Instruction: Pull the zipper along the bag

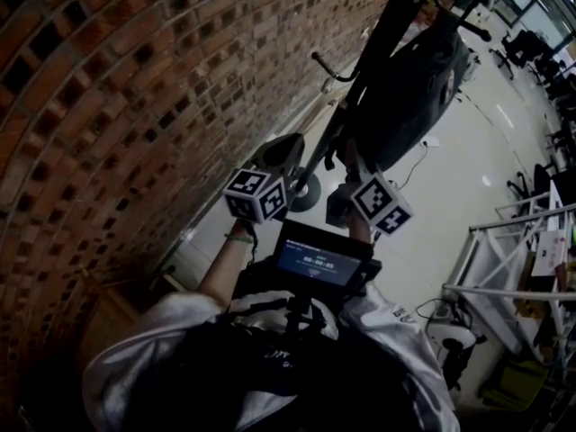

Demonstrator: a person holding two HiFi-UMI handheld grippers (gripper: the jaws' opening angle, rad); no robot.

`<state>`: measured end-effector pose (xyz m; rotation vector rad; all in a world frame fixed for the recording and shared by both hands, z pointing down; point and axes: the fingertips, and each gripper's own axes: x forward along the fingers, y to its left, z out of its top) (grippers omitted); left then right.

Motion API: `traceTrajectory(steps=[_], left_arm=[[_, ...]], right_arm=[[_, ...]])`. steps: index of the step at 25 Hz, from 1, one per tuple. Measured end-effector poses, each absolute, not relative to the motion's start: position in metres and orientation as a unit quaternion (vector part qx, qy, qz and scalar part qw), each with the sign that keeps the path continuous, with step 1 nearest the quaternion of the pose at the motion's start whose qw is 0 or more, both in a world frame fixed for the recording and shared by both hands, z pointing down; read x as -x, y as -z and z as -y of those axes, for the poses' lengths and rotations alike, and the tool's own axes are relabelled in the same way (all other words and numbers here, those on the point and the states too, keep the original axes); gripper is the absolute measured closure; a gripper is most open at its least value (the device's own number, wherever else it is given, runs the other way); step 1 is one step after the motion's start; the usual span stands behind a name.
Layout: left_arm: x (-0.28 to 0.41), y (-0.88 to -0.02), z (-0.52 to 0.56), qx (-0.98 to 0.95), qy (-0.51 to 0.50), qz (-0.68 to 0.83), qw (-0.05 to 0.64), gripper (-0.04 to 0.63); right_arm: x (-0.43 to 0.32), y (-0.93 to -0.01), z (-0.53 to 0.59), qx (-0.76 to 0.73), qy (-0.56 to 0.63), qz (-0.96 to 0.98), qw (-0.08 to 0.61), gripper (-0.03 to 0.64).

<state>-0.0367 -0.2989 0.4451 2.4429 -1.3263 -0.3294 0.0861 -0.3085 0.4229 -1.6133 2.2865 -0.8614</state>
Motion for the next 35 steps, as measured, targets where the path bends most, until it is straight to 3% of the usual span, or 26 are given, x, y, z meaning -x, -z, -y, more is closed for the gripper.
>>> traceTrajectory(steps=[9, 22, 35], left_arm=[[0.031, -0.443, 0.304, -0.859, 0.117, 0.467, 0.173, 0.572], [0.015, -0.441, 0.303, -0.867, 0.114, 0.456, 0.168, 0.572], [-0.013, -0.445, 0.291, -0.883, 0.092, 0.435, 0.147, 0.572]], right_arm=[[-0.092, -0.418, 0.306, 0.551, 0.268, -0.785, 0.096, 0.614], [-0.09, -0.403, 0.296, 0.504, 0.317, -0.799, 0.082, 0.614], [-0.087, -0.393, 0.297, 0.522, 0.313, -0.793, 0.024, 0.611]])
